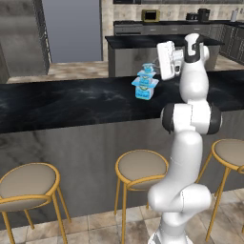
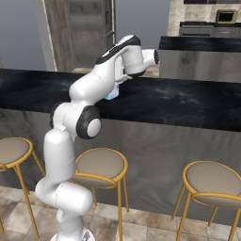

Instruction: Stack the yogurt containers by placing the smaller containers on top of the larger containers.

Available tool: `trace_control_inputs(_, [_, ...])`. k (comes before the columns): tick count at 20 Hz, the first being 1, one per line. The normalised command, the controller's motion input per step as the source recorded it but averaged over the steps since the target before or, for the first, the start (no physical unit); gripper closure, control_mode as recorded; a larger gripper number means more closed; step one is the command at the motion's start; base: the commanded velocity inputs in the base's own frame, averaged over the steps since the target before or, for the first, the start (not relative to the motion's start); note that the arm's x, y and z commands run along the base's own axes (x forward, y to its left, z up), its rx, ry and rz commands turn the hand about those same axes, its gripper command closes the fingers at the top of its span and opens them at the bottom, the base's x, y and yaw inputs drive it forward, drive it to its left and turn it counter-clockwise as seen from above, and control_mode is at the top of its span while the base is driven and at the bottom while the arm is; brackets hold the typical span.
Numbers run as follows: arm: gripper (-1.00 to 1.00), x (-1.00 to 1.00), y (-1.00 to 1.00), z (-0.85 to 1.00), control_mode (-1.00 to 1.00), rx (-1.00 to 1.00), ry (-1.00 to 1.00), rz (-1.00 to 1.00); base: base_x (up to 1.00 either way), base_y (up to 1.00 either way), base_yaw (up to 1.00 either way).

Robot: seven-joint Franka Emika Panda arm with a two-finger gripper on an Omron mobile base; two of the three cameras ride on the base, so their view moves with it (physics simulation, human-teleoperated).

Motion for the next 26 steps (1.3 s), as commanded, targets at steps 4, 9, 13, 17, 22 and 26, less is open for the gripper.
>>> trace_control_inputs(4, [1.00, 0.00, 0.08, -0.10, -1.00, 0.00, 0.00, 0.00, 0.00, 0.00, 0.00])
trace_control_inputs(9, [1.00, 0.05, 0.00, -0.08, -1.00, 0.00, 0.00, 0.00, 0.00, 0.00, 0.00])
trace_control_inputs(13, [1.00, 0.05, 0.00, -0.03, -1.00, 0.00, 0.00, 0.00, 0.00, 0.00, 0.00])
trace_control_inputs(17, [1.00, 0.00, 0.00, 0.00, -1.00, 0.00, 0.00, 0.00, 0.00, 0.00, 0.00])
trace_control_inputs(22, [1.00, 0.00, 0.00, 0.00, -1.00, 0.00, 0.00, 0.00, 0.00, 0.00, 0.00])
trace_control_inputs(26, [-1.00, 0.00, 0.00, 0.00, -1.00, 0.00, 0.00, 0.00, 0.00, 0.00, 0.00])
